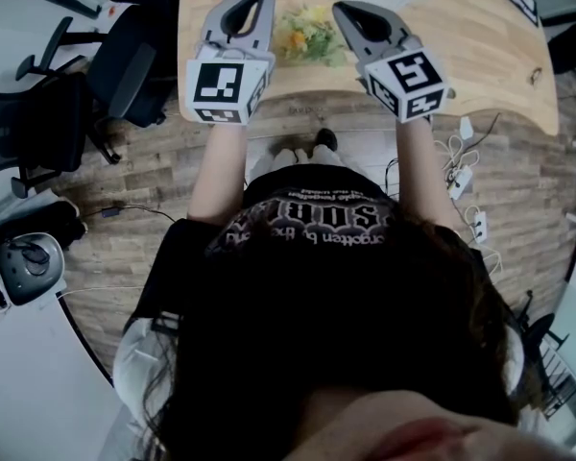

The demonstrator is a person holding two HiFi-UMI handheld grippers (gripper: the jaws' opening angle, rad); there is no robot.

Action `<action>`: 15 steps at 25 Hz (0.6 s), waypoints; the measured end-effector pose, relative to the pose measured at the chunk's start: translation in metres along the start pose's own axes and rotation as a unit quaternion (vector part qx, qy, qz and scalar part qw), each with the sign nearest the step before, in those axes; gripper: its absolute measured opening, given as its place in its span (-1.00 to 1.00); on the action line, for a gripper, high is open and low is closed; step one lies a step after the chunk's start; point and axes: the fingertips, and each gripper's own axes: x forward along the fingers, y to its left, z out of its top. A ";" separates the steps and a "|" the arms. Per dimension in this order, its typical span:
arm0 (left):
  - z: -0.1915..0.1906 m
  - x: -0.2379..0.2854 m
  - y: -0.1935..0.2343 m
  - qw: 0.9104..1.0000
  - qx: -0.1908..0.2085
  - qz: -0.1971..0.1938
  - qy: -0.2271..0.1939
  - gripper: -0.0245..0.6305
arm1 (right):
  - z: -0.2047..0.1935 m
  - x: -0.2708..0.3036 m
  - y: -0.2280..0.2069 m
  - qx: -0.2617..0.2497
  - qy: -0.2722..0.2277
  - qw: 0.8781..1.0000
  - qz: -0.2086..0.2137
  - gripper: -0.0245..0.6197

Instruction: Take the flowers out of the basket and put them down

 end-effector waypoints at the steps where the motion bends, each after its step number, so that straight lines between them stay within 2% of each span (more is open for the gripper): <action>1: 0.000 -0.001 0.000 1.000 -0.001 0.001 -0.001 -0.92 | 0.000 0.001 0.002 -0.002 0.001 1.000 0.002 -0.84; 15: -0.002 -0.004 0.004 1.000 0.000 0.008 0.002 -0.92 | 0.013 0.000 0.007 -0.017 -0.028 0.999 -0.003 -0.84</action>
